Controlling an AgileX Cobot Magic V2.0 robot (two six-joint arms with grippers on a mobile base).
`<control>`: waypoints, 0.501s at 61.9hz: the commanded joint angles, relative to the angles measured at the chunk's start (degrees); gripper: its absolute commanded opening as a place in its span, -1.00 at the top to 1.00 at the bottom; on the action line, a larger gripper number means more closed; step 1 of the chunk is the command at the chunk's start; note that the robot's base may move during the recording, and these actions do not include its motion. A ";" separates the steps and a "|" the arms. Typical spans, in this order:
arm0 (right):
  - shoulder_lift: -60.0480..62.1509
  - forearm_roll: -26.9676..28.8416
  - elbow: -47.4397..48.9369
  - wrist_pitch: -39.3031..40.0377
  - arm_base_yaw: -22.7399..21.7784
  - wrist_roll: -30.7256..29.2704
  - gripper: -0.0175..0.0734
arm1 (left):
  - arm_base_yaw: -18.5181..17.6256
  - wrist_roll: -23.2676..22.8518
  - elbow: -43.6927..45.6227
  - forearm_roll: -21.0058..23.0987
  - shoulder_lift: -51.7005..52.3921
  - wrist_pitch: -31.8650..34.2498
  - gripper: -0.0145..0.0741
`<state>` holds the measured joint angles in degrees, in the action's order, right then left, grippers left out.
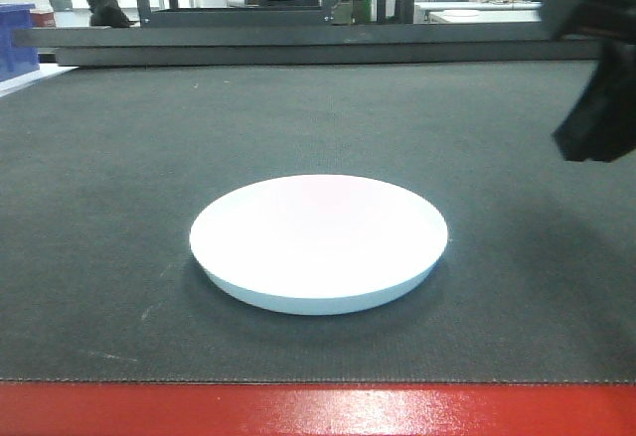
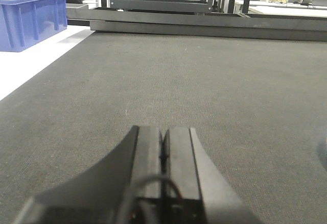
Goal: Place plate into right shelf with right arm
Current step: 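Lower the right gripper onto the rim of the white plate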
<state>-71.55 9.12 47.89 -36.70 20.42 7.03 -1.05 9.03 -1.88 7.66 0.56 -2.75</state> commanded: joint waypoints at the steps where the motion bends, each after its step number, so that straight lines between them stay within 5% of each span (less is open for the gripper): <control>1: -2.81 -4.39 5.85 -1.25 2.13 4.93 0.46 | -0.11 -0.40 -0.59 0.47 0.59 5.16 0.96; 8: -7.69 -6.54 10.87 -6.51 4.28 9.89 0.21 | -0.11 -0.40 -0.59 0.47 0.59 5.16 0.96; 19: -13.73 -6.55 18.46 -11.69 7.04 12.40 -0.50 | -0.11 -0.40 -0.59 0.47 0.59 5.16 0.96; 31: -19.11 -6.55 25.56 -17.09 7.74 19.30 -0.63 | -0.11 -0.40 -0.59 0.47 0.59 5.16 0.96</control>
<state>-90.60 3.32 69.02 -52.26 27.95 21.96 -1.05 9.03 -1.88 7.66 0.56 -2.75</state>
